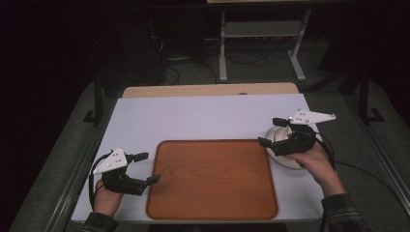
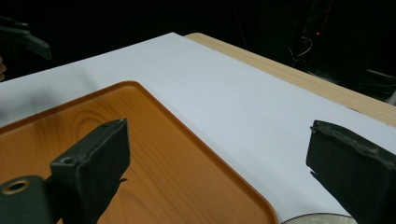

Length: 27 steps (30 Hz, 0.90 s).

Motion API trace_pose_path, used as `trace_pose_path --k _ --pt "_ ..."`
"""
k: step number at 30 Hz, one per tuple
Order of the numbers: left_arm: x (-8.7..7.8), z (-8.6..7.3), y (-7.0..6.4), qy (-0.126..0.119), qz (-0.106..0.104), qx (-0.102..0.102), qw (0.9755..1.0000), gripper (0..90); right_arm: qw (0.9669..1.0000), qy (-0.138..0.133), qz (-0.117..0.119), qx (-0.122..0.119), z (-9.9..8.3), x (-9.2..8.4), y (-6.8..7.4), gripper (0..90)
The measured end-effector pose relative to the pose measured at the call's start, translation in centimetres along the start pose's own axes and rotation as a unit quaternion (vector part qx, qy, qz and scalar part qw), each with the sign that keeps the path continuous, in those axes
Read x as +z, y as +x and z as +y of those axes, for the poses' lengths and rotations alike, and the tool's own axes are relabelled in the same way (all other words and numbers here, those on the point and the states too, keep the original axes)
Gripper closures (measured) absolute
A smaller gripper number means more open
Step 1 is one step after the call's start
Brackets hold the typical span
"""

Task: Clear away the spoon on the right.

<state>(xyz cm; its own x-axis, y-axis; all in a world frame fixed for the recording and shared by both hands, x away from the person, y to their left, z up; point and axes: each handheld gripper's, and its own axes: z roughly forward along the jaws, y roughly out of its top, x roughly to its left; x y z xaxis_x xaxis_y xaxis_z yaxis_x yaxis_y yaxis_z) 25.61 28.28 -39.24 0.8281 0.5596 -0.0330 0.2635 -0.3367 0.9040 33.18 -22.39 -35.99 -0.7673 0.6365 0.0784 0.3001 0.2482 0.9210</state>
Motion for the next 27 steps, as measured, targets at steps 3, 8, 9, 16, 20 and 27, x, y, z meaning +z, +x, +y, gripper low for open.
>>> trace_pose_path --k 3,8,9,16,20,27 --pt "0.0 0.0 0.0 0.001 -0.001 0.001 1.0000 12.7 1.0000 -0.001 -0.004 0.001 0.2 0.1 -0.3 5.5" --pt "0.0 0.0 0.0 0.001 -0.001 0.001 1.0000 12.7 1.0000 -0.003 -0.008 0.005 0.5 0.2 -0.8 5.5" --pt "0.0 0.0 0.0 0.001 -0.001 0.001 1.0000 12.7 0.9999 0.000 -0.012 0.006 0.7 0.5 -1.1 5.7" --pt "-0.1 0.0 0.0 0.000 -0.001 0.000 1.0000 12.7 0.9997 0.013 -0.016 0.017 0.8 1.0 -2.3 13.1" --pt "0.0 0.0 0.0 0.000 -0.001 0.000 1.0000 12.7 0.9989 0.030 -0.019 0.032 0.6 1.6 -3.0 17.9" --pt "-0.1 0.0 0.0 0.000 -0.001 0.000 1.0000 12.7 0.9963 0.061 -0.039 0.046 0.2 2.4 -4.2 30.3"
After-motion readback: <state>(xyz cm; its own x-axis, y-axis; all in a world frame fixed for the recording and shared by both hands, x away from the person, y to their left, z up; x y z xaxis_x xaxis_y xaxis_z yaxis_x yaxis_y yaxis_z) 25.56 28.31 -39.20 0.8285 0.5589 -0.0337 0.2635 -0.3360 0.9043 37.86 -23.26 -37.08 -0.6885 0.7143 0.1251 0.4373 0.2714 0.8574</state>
